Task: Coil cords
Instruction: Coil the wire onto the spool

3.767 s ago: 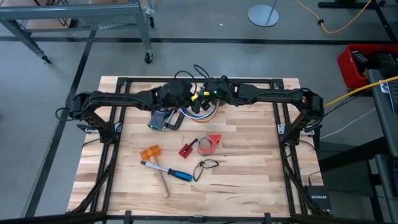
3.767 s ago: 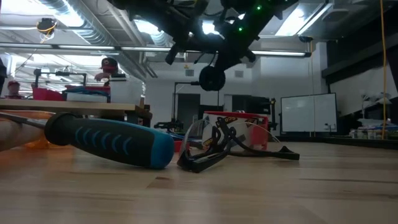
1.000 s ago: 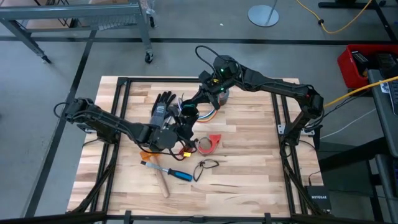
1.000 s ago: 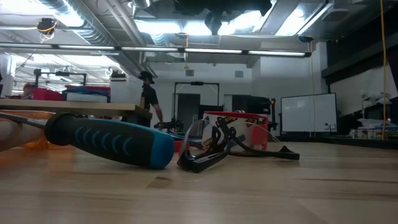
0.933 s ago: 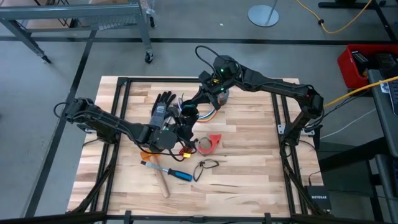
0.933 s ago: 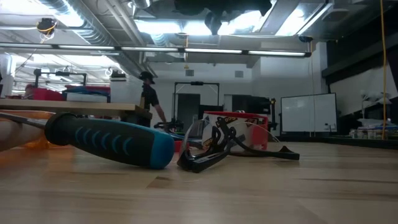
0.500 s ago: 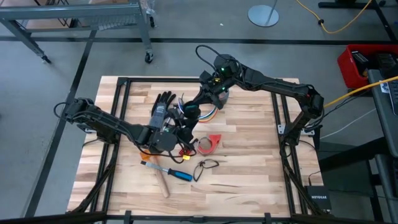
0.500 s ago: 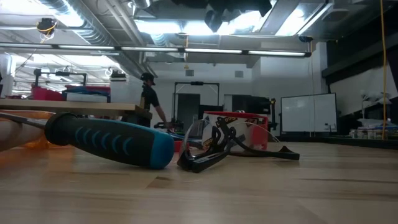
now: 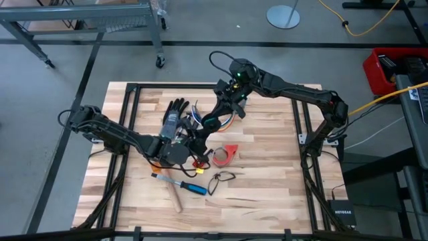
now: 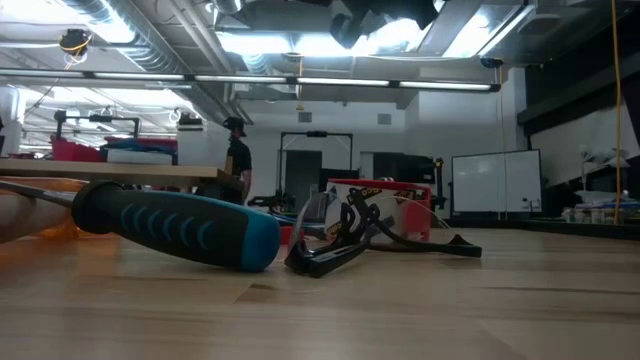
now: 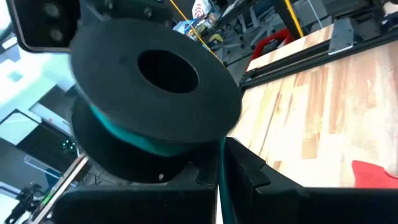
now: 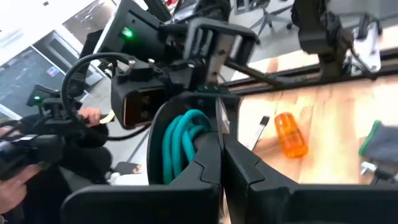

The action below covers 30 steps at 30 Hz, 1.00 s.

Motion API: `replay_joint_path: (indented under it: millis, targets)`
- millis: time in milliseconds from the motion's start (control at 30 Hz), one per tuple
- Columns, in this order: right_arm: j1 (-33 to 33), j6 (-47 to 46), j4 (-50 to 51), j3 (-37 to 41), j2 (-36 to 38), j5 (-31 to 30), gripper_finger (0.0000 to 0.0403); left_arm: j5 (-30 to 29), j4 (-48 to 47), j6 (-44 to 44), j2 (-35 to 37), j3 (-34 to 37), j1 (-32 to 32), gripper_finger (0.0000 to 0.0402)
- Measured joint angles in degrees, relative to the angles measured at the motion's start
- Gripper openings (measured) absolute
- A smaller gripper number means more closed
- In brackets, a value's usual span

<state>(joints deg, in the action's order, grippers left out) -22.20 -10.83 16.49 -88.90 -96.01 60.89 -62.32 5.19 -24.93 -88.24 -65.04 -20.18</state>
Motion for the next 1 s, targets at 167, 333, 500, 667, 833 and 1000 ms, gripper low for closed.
replay_joint_path:
  millis: [167, 333, 500, 667, 833, 1000]
  targets:
    - [-0.6, -0.1, 2.2, 0.0, 0.0, 1.3, 0.0001, -1.1, 0.3, -0.4, 0.0, 0.0, -0.9, 0.0005]
    - [-0.7, 0.2, 3.8, 0.0, 0.0, 2.4, 0.0001, -1.0, 0.0, 0.3, 0.0, 0.0, -0.9, 0.0004]
    - [-0.7, 0.3, 4.6, 0.0, 0.0, 4.9, 0.0001, -0.8, 0.0, 0.3, 0.0, 0.0, -1.0, 0.0008]
    - [-0.8, 0.0, 6.1, 0.0, 0.0, 7.7, 0.0001, -2.1, -0.8, 0.4, 0.0, 0.1, -1.2, 0.0026]
    - [-0.7, 0.4, 7.4, -0.1, 0.2, 9.7, 0.0001, -2.4, -0.6, 0.3, 0.0, 0.1, -1.2, 0.0034]
    - [-0.7, 0.5, 7.3, 0.0, 0.2, 9.0, 0.0001, -2.1, -0.3, 0.3, 0.0, 0.1, -1.2, 0.0030]
